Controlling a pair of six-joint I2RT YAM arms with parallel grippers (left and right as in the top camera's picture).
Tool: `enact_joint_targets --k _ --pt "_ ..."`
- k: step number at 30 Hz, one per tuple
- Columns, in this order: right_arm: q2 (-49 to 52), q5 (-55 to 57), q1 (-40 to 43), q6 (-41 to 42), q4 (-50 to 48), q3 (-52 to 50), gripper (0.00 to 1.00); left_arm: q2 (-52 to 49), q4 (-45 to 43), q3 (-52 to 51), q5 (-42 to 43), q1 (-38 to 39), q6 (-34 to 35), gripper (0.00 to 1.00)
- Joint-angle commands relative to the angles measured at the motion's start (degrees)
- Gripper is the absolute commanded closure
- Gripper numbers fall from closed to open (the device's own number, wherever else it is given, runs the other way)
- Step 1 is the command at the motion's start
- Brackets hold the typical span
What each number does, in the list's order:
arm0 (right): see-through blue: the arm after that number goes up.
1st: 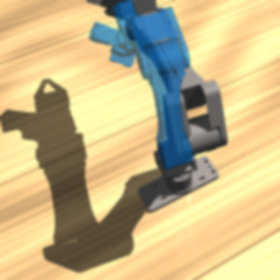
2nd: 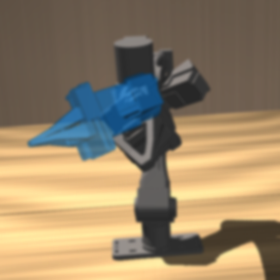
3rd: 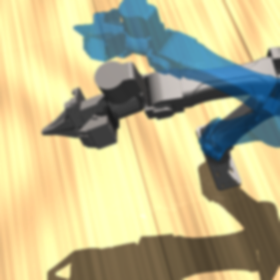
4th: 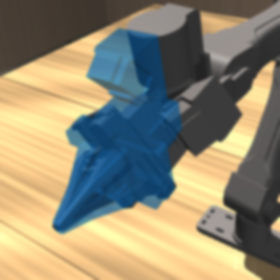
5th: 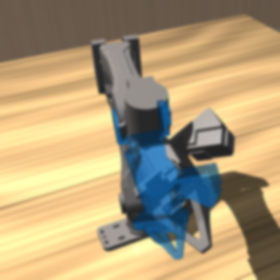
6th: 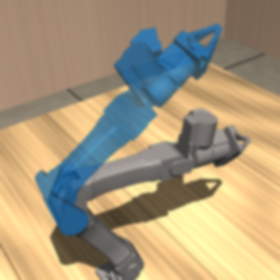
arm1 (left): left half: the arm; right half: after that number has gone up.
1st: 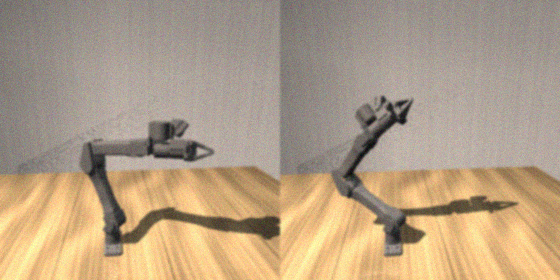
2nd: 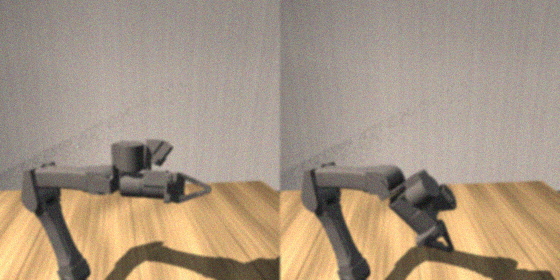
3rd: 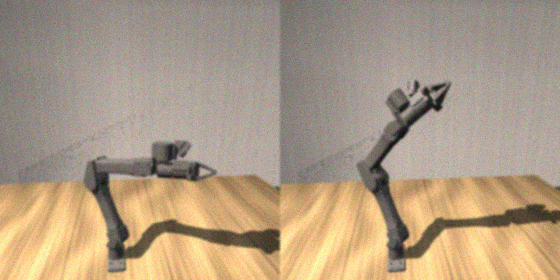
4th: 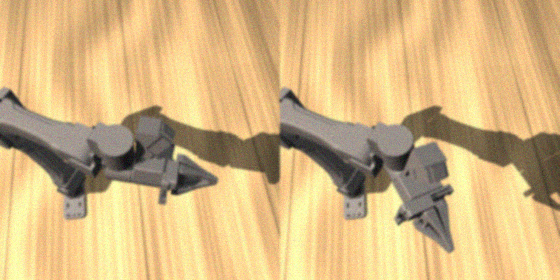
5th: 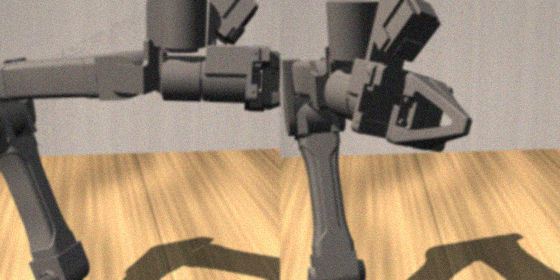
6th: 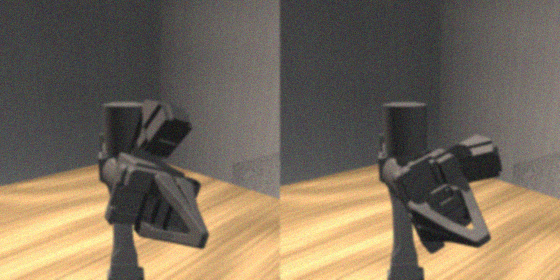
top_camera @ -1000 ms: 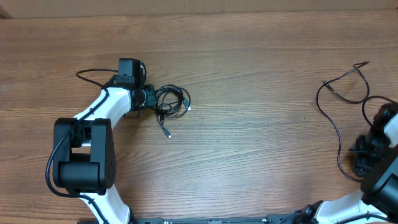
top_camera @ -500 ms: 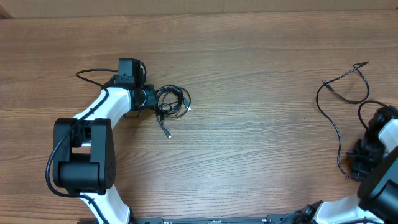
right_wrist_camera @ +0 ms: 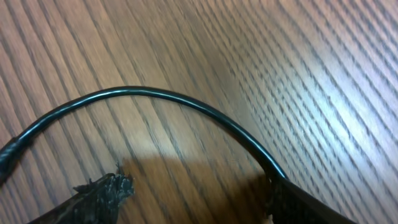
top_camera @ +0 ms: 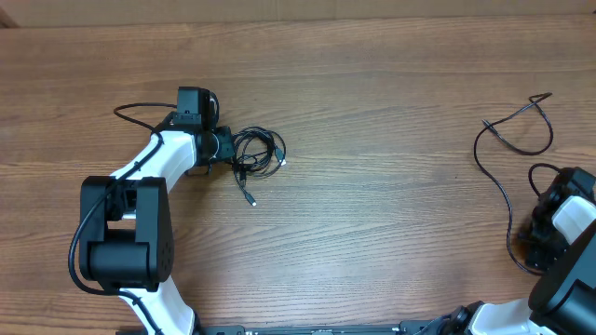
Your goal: Untangle cables
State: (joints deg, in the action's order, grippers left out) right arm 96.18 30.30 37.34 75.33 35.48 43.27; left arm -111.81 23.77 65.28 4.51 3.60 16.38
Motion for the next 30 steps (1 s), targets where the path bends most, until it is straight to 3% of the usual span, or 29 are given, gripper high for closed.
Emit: enact_joint_targets --k 1,3,6,10,12,13,15,19,23,30 --pt "6.93 -15.67 0.76 -1.36 1.31 -6.08 0.23 -9.68 1.55 -5.99 1.75 0.22 0.42 0.79" --pt "6.8 -17.99 0.76 -7.98 1.49 -3.19 0.2 -9.68 1.55 -5.99 1.75 0.22 0.42 0.79" --pt "6.73 -22.43 0.76 -24.33 4.85 4.11 0.2 -9.68 1.57 -5.99 1.75 0.22 0.44 0.79" --pt "6.73 -31.19 0.52 -36.44 13.05 16.02 0.18 -9.68 1.57 -5.99 1.75 0.22 0.42 0.8" --pt "6.73 -39.3 -0.02 -42.73 15.87 22.62 0.17 -9.68 1.57 -5.99 1.75 0.22 0.44 0.8" --pt "6.73 -49.59 -1.05 -49.11 15.61 27.47 0.22 -9.68 1.46 -5.99 1.73 0.22 0.42 0.8" --pt "6.73 -57.61 -2.62 -53.37 13.57 31.06 0.22 -9.68 1.33 -5.99 1.73 0.22 0.42 0.79" --pt "6.73 -64.02 -6.36 -55.69 7.89 34.6 0.17 -9.68 1.27 -5.99 1.68 0.22 0.39 0.78" --pt "6.75 -53.29 -12.24 -54.4 4.04 34.8 0.05 -9.68 1.27 -5.99 1.49 0.22 0.39 0.78" --pt "6.75 -46.62 -16.68 -52.17 -0.09 34.8 0.02 -9.68 1.05 -5.99 1.49 0.22 0.39 0.77"
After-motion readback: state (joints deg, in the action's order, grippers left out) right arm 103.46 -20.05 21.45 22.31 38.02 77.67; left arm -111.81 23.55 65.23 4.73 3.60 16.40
